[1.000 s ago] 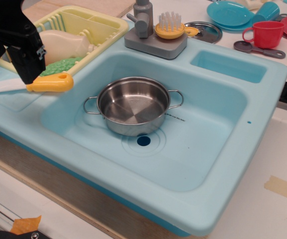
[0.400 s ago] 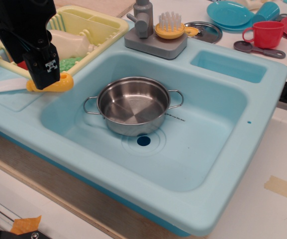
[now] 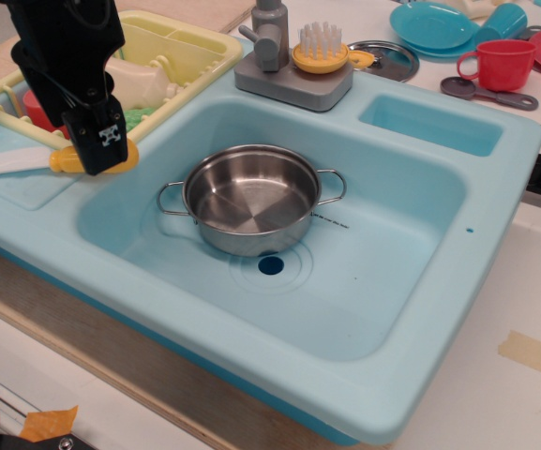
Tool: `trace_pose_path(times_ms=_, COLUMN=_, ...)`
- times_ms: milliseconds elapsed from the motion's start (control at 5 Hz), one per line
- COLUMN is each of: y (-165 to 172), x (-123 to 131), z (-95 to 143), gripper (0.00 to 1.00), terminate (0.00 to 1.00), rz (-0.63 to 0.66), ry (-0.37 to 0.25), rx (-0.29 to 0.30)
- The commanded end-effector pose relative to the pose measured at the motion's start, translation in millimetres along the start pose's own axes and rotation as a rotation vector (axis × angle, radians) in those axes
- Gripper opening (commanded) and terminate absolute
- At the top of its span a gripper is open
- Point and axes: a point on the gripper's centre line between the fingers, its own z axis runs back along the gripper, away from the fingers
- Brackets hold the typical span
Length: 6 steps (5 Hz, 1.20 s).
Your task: Put knife in pot or pan
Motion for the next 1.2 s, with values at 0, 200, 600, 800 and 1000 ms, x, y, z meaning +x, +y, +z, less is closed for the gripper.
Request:
trace_pose_path(times_ms=0, y=13, x=8, z=1, gripper=1.0, terminate=0.0, rz=-0.017, ry=-0.024, rx=0.013)
trace_pose_path(times_ms=200, y=17, x=10, z=-6, gripper=1.0, terminate=0.0, rz=-0.016, ry=-0.021, rx=-0.013)
trace_pose_path(times_ms=600, y=19, x=8, z=-13, gripper=1.0, terminate=0.0, rz=-0.004, ry=-0.005, rx=-0.047)
trace_pose_path(times_ms=800, y=18, x=5, z=-15, gripper=1.0, terminate=0.0, rz=0.014, ry=0.006, rx=-0.053)
trace_pose_path(times_ms=1000, y=16, x=2, z=-18, gripper=0.0, terminate=0.0, rz=0.029, ry=0.004, rx=-0.06)
